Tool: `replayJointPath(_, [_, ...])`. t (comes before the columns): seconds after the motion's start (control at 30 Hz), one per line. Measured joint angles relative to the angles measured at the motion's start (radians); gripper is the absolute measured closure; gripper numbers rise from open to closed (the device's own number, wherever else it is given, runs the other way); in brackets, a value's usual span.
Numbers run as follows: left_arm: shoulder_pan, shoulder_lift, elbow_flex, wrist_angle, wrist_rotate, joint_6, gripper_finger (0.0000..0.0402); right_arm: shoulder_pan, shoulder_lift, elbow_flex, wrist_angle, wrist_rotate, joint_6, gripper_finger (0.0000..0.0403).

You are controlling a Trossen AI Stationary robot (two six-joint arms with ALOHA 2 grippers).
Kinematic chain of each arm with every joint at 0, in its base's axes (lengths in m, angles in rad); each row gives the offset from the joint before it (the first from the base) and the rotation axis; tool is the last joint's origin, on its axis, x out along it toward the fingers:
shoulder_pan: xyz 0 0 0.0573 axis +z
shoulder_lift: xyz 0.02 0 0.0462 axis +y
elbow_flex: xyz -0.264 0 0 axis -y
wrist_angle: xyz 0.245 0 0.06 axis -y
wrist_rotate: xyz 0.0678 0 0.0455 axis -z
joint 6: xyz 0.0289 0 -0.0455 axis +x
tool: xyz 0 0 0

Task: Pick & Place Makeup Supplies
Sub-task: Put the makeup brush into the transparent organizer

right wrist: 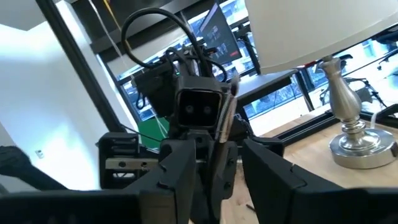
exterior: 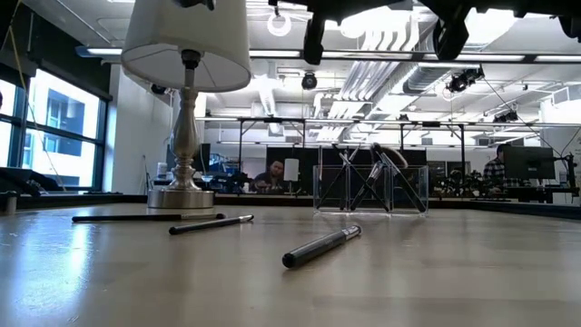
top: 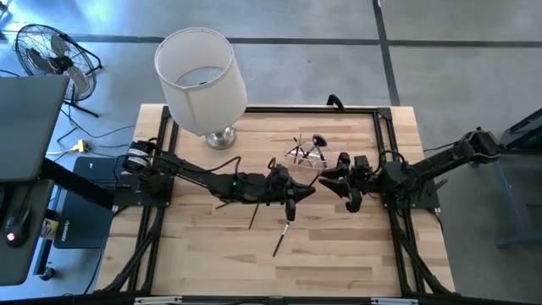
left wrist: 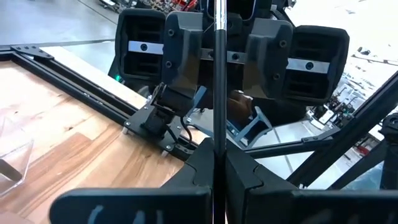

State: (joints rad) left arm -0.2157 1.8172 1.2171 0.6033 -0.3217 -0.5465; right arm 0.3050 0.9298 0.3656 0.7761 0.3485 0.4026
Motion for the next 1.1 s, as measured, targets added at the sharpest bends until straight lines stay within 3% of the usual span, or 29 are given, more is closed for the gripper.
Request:
replayJointPath(0.3, [0.000, 0.000, 0.000, -0.001, -0.003, -0.011, 0.0395, -0.005, 0.008, 0.000, 0.004, 0.087, 0.042, 0.0277])
replayJointPath(0.83, [0.000, 0.001, 0.000, -0.002, 0.005, -0.010, 0.0398, -0.005, 0.100, 0.001, 0.129, 0.016, 0.030, 0.0278])
replayJointPath(1.1, [0.000, 0.001, 0.000, -0.003, 0.001, -0.019, 0.0397, -0.028, 0.100, 0.001, 0.154, -0.033, 0.027, 0.0337])
